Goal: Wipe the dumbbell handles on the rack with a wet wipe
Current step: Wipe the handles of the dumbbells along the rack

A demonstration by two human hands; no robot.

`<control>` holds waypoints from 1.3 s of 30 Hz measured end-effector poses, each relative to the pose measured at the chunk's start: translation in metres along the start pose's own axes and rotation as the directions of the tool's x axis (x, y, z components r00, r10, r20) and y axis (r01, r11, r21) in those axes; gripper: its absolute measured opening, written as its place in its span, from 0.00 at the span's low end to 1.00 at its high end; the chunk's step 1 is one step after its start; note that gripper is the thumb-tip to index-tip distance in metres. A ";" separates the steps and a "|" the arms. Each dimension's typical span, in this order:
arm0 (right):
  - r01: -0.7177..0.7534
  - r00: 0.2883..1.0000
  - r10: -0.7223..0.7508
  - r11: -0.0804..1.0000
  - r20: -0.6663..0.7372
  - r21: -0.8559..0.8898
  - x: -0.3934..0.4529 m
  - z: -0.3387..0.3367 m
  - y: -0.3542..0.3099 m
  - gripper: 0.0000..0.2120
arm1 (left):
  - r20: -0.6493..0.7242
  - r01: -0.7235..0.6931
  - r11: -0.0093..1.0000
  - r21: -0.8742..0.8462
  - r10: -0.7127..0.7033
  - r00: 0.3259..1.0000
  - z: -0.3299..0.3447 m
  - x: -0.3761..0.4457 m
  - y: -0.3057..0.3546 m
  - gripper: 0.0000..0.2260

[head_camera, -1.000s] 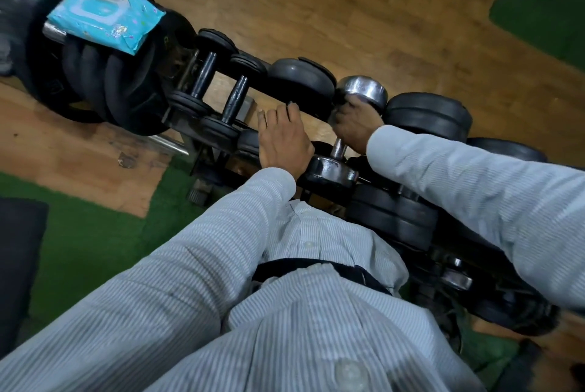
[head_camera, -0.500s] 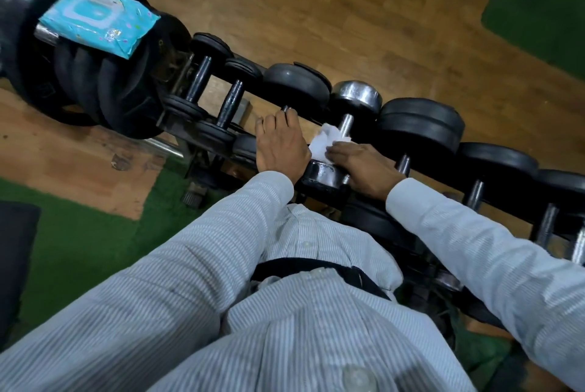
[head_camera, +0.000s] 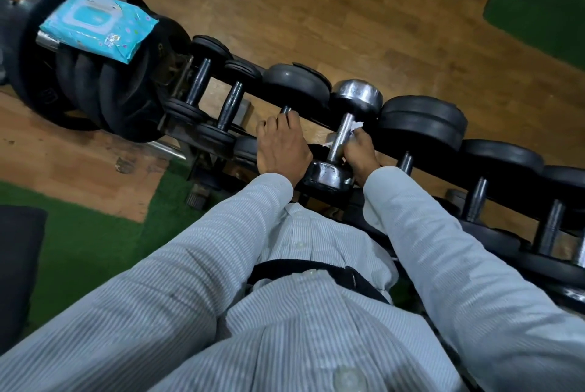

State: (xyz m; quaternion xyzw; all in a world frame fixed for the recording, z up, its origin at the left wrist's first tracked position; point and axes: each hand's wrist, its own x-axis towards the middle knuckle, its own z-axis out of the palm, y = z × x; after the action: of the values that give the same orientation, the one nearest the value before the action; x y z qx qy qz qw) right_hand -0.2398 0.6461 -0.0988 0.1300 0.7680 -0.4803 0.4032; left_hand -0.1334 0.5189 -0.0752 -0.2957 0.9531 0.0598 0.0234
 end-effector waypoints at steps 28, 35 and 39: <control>0.288 0.956 -0.222 0.591 0.191 -0.754 -0.071 -0.005 0.009 0.30 | 0.077 0.002 1.000 0.008 -0.002 0.997 -0.008 -0.001 0.000 0.19; 0.509 0.817 -0.552 0.555 0.167 -0.659 -0.066 0.008 0.021 0.16 | 0.076 0.001 1.000 0.005 -0.001 0.997 -0.008 0.000 -0.003 0.19; 0.486 0.811 -0.574 0.551 0.116 -0.678 -0.075 0.016 0.031 0.21 | 0.073 -0.006 1.000 -0.014 0.007 0.997 -0.006 0.001 -0.005 0.18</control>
State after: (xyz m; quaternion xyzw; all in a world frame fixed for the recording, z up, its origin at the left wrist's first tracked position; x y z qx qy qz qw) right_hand -0.1663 0.6624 -0.0660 -0.2362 0.9135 -0.2551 0.2111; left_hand -0.1316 0.5136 -0.0701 -0.2906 0.9521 0.0773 0.0558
